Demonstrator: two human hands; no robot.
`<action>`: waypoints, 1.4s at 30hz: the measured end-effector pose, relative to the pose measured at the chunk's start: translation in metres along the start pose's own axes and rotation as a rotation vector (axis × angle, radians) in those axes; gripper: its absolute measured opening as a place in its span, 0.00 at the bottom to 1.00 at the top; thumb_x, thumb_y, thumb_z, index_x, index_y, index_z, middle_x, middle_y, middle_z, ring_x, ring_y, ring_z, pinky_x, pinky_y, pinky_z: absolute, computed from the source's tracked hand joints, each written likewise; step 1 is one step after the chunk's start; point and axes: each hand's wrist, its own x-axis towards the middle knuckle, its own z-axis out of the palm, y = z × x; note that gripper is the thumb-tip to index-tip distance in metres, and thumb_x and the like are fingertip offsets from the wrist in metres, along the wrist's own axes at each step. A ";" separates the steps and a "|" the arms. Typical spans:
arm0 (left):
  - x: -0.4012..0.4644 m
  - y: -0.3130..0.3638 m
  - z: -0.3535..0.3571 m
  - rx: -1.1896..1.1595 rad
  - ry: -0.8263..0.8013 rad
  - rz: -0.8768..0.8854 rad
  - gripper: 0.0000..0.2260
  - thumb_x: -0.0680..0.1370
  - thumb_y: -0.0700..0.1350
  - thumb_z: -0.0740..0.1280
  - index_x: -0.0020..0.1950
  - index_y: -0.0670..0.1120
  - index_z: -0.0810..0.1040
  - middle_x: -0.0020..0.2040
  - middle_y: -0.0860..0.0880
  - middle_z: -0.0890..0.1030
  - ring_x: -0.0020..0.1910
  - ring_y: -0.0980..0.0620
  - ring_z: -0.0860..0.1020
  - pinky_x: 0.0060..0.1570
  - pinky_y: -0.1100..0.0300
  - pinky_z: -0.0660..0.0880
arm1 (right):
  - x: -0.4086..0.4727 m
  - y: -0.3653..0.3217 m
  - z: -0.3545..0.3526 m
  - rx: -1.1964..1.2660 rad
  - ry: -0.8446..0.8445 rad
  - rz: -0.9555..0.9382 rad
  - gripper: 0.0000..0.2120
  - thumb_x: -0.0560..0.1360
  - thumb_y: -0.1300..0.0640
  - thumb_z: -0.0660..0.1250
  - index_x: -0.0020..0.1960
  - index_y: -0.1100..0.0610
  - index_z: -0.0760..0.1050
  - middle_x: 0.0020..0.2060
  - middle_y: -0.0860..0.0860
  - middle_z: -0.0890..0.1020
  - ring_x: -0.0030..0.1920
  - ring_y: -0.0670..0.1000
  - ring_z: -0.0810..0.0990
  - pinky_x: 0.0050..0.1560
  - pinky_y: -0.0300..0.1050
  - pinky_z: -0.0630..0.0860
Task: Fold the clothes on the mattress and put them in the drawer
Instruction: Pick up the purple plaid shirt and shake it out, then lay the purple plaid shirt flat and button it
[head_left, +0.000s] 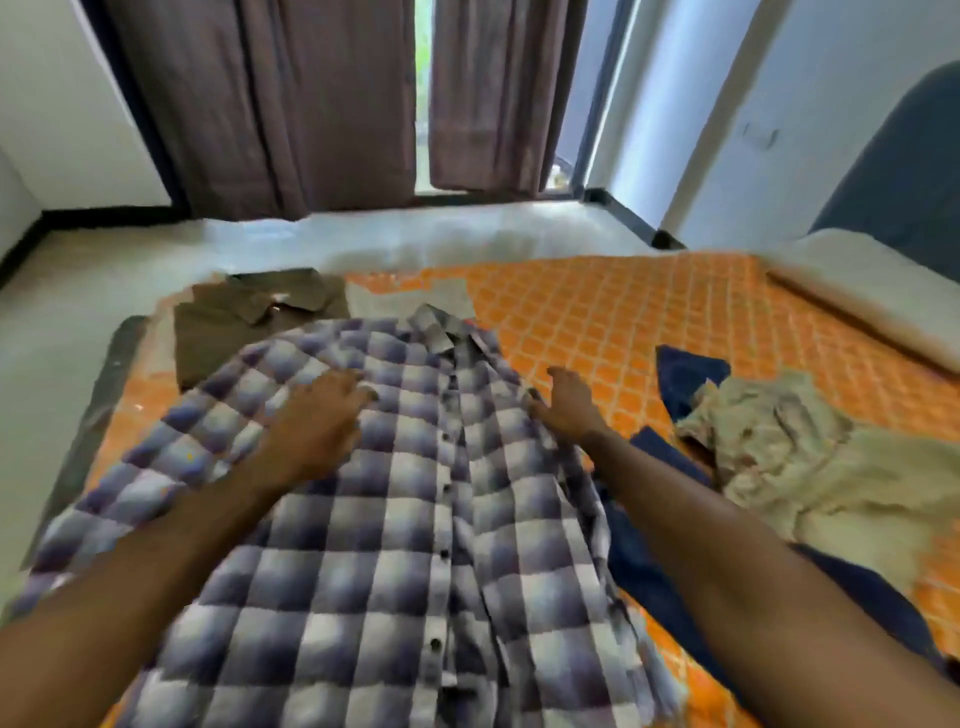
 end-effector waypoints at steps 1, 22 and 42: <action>0.007 0.022 0.014 -0.023 -0.001 0.088 0.17 0.75 0.45 0.70 0.64 0.48 0.78 0.65 0.45 0.77 0.59 0.41 0.78 0.54 0.43 0.76 | -0.005 0.032 0.004 0.060 -0.001 0.065 0.33 0.79 0.45 0.68 0.76 0.61 0.63 0.72 0.62 0.69 0.71 0.65 0.69 0.69 0.59 0.69; 0.016 0.239 0.089 -0.425 -0.295 0.132 0.19 0.82 0.48 0.66 0.70 0.42 0.71 0.69 0.42 0.71 0.66 0.41 0.72 0.65 0.50 0.70 | -0.167 0.325 -0.093 -0.558 -0.011 0.457 0.18 0.85 0.56 0.52 0.74 0.57 0.67 0.71 0.59 0.70 0.70 0.62 0.71 0.69 0.56 0.69; -0.014 0.193 0.093 -0.905 -0.537 -0.621 0.31 0.70 0.69 0.71 0.59 0.45 0.76 0.49 0.48 0.81 0.45 0.50 0.80 0.38 0.59 0.76 | -0.085 0.110 -0.043 0.913 -0.664 0.099 0.19 0.84 0.44 0.60 0.61 0.58 0.79 0.53 0.55 0.86 0.51 0.56 0.86 0.46 0.52 0.85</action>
